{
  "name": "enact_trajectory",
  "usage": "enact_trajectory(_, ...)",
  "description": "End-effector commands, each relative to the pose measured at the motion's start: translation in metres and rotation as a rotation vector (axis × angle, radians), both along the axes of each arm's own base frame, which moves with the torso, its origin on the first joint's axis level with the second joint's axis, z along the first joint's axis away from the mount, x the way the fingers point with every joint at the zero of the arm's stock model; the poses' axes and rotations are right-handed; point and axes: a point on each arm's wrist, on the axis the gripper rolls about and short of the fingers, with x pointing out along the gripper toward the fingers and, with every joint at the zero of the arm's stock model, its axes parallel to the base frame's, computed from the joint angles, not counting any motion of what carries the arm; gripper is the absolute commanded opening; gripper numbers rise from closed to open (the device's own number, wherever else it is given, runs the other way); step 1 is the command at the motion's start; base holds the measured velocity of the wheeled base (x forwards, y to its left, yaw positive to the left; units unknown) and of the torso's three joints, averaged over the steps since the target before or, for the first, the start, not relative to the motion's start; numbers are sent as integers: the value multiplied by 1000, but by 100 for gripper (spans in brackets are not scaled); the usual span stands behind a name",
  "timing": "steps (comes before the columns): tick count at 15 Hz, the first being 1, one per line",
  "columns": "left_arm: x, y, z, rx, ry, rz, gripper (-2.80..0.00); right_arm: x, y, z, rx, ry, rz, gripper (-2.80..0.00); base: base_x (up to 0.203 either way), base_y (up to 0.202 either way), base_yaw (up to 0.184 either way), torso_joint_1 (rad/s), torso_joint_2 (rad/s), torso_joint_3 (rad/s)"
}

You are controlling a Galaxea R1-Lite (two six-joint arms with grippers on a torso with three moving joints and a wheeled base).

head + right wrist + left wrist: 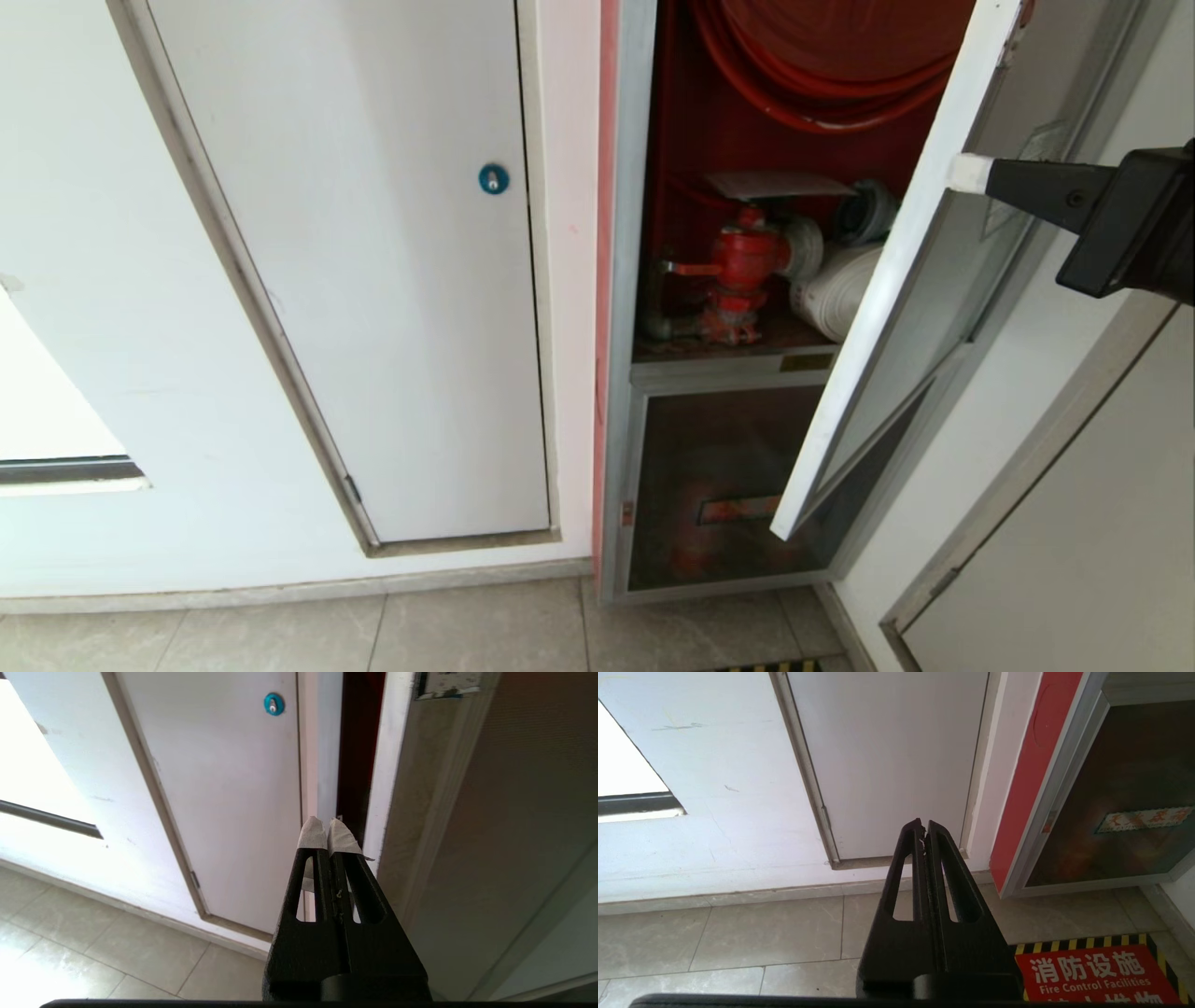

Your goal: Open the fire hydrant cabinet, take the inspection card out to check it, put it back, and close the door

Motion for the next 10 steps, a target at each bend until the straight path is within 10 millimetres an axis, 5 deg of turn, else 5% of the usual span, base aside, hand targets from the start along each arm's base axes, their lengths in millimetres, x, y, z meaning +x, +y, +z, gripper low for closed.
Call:
enact_trajectory(1, 0, 0, 0, 0, -1, 1, -280, 8, 10, -4, -16, 20, 23, -280, 0, 0, 0, 0, 0, 0)
enact_trajectory(10, 0, 0, 0, 0, -1, 1, -280, 44, 25, 6, -17, 13, -96, -280, 0, 0, 0, 0, 0, 0)
